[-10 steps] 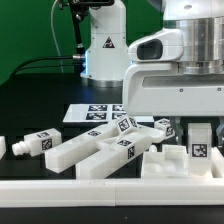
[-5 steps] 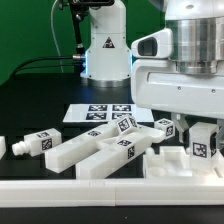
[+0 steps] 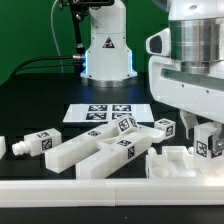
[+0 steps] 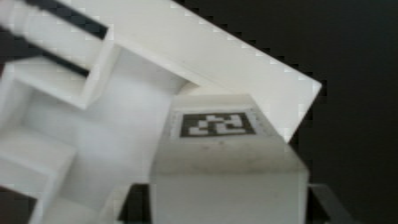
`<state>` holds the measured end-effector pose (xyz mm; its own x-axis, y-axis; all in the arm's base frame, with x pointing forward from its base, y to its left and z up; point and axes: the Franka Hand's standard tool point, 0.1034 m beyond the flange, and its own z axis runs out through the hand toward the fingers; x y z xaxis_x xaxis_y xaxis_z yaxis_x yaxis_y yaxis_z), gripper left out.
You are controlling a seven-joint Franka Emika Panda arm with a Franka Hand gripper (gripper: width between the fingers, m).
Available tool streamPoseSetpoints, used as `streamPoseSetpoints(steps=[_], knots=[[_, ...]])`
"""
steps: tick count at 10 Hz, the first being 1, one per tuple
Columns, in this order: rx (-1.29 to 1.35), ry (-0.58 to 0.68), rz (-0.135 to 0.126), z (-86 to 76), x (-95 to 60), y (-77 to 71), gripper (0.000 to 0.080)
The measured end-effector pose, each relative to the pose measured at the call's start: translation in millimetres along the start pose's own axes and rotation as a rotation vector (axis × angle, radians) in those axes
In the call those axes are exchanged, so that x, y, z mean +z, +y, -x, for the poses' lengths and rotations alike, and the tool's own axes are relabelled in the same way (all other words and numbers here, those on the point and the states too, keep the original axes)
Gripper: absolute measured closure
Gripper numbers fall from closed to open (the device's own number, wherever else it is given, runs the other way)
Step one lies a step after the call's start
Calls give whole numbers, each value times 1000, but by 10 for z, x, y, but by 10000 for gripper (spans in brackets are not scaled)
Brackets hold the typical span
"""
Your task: Assemble chair
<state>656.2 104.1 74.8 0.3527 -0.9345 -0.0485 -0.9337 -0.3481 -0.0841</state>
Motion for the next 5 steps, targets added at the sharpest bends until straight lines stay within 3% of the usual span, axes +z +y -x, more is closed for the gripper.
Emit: streamPoseSetpoints(steps=[5], knots=[[405,-4,2,17,23,15,515]])
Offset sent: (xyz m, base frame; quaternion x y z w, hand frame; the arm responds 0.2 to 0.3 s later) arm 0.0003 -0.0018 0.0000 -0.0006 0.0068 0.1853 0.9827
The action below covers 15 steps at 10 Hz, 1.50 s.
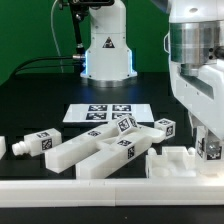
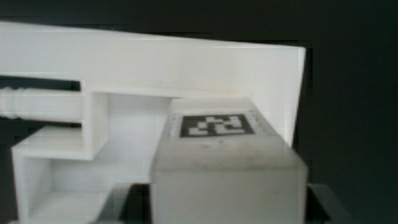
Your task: Assemble chair
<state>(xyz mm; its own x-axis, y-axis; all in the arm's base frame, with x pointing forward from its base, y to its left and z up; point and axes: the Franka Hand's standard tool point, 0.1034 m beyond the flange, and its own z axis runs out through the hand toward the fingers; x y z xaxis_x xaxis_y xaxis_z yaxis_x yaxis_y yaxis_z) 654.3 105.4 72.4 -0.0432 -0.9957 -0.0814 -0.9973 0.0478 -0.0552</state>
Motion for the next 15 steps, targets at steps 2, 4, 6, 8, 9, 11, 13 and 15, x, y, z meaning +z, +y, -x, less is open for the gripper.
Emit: streamPoseSetpoints(steps=[2,4,6,8,9,11,13,15], knots=[[150,-4,0,5,1,3,515],[81,-4,-2,-4,2,0,503],[-84,-1,-6,-10,2,0,192],[-355,-4,-3,91,-2,24,163],[-458,-6,-4,123,-8,30,152],[-602,-5,-3,129,2,36,151],[-719,-4,-2,123,6,37,151],[-946,-4,-4,116,-2,31,151]])
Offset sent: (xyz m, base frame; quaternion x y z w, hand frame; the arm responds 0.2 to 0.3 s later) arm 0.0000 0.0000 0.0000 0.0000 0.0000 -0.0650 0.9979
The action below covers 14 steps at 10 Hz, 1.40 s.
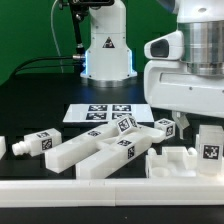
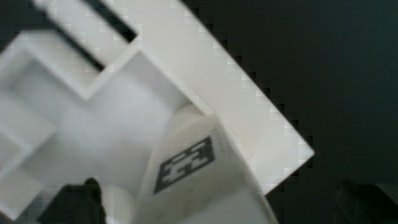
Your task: Assemble chair
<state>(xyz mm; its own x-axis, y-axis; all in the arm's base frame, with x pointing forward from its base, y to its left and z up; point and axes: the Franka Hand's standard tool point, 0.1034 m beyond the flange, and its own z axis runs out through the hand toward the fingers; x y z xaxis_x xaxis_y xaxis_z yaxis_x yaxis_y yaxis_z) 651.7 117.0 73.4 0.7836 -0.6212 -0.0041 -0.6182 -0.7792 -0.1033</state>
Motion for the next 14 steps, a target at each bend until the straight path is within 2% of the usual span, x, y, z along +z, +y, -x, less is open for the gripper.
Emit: streamPoseSetpoints(steps=[2,5,6,7,8,14], knots=[[-236,2,3,12,21,-3,151],[-205,0,1,18,39,-3,163],[-130,0,0,20,40,-5,350],[-58,0,0,21,40,-5,350],[2,-1,2,16,41,5,517],[435,-2,1,18,46,3,515]])
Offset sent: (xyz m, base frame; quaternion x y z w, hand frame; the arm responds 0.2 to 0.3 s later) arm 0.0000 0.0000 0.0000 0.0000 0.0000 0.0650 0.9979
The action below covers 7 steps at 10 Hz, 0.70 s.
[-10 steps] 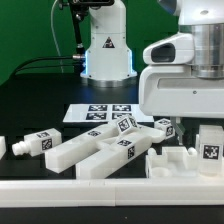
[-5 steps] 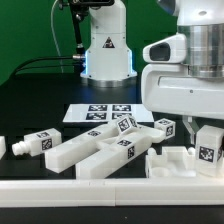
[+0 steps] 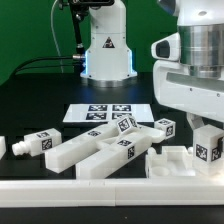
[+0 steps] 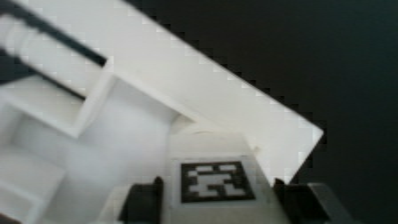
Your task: Assemble chair
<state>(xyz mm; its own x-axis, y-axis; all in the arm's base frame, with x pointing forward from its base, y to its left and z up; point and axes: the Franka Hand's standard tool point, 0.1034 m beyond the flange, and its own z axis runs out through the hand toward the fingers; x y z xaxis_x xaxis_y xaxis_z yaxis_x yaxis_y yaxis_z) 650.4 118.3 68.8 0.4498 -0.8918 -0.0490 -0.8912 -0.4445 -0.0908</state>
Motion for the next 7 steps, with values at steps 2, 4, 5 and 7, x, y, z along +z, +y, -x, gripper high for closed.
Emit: streamPoseSetpoints(steps=[2,4,5,7], knots=[[164,-2,-2,4,-8,-8,515],[333,-8,-5,28,-17,-29,515],[391,-9,-4,31,-10,-24,515],[526,-12,-3,36,-7,-25,515]])
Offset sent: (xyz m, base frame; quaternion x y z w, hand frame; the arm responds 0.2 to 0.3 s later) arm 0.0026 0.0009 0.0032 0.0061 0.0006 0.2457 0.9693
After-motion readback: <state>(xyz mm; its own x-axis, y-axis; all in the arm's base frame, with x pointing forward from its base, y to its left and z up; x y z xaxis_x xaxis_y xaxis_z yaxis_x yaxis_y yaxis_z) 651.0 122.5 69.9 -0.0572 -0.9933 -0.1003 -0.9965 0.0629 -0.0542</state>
